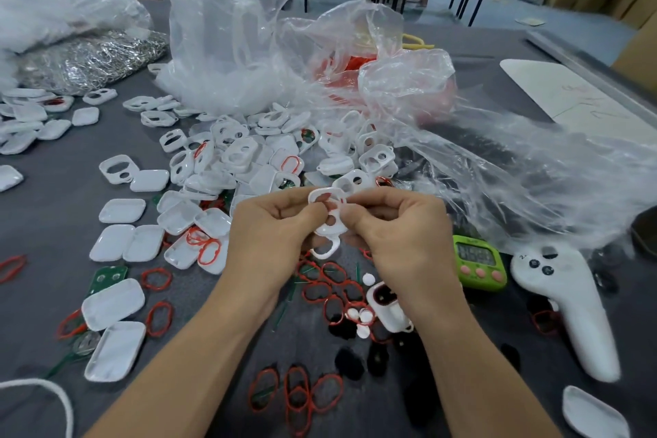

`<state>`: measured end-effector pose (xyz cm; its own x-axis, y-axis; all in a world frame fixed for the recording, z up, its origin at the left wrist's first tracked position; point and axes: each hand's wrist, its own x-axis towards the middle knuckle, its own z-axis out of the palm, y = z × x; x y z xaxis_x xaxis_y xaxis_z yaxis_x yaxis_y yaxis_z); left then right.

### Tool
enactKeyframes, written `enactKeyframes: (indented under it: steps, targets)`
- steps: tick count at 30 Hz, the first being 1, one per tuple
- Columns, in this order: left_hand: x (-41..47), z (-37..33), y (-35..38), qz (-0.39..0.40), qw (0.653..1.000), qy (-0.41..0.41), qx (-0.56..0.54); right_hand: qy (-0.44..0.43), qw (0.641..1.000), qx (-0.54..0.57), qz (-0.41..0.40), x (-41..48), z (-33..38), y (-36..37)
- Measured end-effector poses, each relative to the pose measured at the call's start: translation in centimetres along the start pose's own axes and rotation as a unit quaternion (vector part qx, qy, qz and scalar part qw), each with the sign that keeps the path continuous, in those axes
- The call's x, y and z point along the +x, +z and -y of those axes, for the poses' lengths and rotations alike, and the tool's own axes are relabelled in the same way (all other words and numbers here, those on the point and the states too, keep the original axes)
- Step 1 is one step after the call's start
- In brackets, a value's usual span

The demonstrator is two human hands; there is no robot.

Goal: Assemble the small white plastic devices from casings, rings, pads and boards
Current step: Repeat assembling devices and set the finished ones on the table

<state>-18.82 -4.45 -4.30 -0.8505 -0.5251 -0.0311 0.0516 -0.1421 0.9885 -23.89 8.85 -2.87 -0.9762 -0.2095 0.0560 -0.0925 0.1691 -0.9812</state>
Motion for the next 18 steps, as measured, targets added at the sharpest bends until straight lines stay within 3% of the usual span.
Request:
enactKeyframes:
  steps: [3, 6, 8, 12, 15, 18]
  targets:
    - [0.7, -0.2, -0.4, -0.061, 0.998, -0.014, -0.011, -0.11, 0.975, -0.194, -0.008, -0.2, 0.2, -0.4]
    - [1.4, -0.4, -1.4, -0.059, 0.997, -0.058, 0.002, -0.095, 0.953, -0.269, 0.104, -0.1, 0.7, -1.3]
    - [1.7, -0.4, -2.0, -0.03, 0.994, -0.106, -0.022, -0.078, 0.93, -0.32, 0.165, -0.1, 1.0, -1.8]
    - [2.1, -1.2, -2.7, 0.047, 0.961, -0.202, -0.181, -0.044, 0.904, -0.344, 0.25, -0.2, 2.3, -2.9]
    - [2.3, -1.5, -3.5, 0.122, 0.942, -0.219, -0.223, -0.032, 0.872, -0.368, 0.321, -0.6, 3.0, -3.3]
    - [2.2, -1.5, -3.8, 0.155, 0.944, -0.201, -0.21, -0.02, 0.823, -0.405, 0.397, -1.6, 3.1, -2.6]
